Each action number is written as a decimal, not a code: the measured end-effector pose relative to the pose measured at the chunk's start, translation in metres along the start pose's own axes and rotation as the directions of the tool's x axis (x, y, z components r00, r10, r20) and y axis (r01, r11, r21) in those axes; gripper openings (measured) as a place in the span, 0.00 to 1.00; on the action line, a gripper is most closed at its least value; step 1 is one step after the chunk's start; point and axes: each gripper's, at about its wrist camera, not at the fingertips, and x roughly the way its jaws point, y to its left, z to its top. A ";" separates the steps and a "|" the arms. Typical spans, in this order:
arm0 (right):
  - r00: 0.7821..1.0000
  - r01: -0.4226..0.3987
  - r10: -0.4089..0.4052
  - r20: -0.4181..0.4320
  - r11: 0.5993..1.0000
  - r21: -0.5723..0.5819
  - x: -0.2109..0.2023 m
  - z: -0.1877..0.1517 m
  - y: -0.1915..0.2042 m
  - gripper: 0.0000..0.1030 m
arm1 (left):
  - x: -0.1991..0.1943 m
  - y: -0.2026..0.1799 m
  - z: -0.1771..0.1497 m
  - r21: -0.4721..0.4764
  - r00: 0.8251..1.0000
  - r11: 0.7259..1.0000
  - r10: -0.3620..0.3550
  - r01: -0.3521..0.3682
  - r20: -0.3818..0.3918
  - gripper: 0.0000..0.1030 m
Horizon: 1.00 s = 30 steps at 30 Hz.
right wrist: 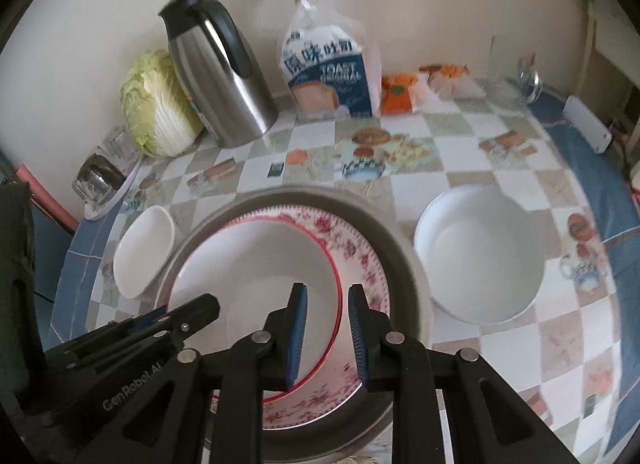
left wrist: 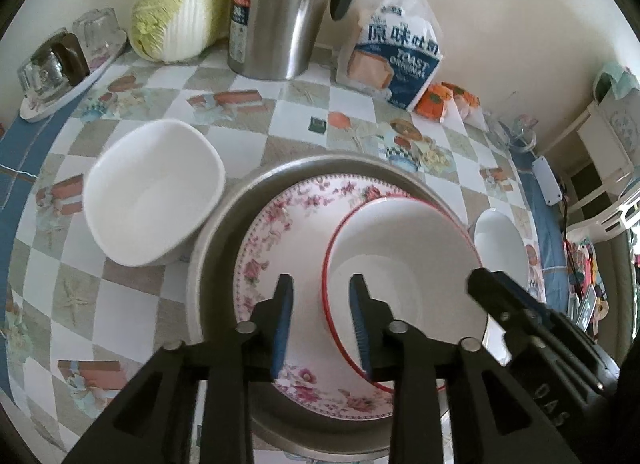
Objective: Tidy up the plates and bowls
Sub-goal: 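Open both grippers and withdraw them from the bowl, then move both tools to the white square bowl beside the basin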
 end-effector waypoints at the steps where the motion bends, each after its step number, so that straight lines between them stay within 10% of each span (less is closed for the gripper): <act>1: 1.000 0.011 -0.011 0.017 1.000 -0.008 -0.006 0.002 0.001 0.22 | -0.004 0.001 0.001 -0.003 1.000 1.000 -0.001 0.001 0.011 0.32; 4: 0.998 0.033 -0.031 0.056 0.999 -0.029 -0.019 0.006 0.005 0.29 | -0.015 0.007 0.004 -0.018 0.999 1.000 -0.003 0.004 0.040 0.43; 7: 0.995 0.040 -0.036 0.088 0.998 -0.042 -0.029 0.008 0.010 0.66 | -0.029 0.024 0.007 -0.062 0.997 0.998 0.006 -0.001 0.079 0.52; 18: 0.993 0.034 -0.023 0.113 0.995 -0.093 -0.025 0.005 0.036 1.00 | -0.058 0.121 0.008 -0.288 0.964 0.943 0.215 -0.165 0.153 0.85; 30: 0.991 0.001 0.023 0.135 0.985 -0.173 -0.017 -0.002 0.094 1.00 | -0.056 0.190 0.009 -0.430 0.962 0.896 0.204 -0.109 0.181 0.91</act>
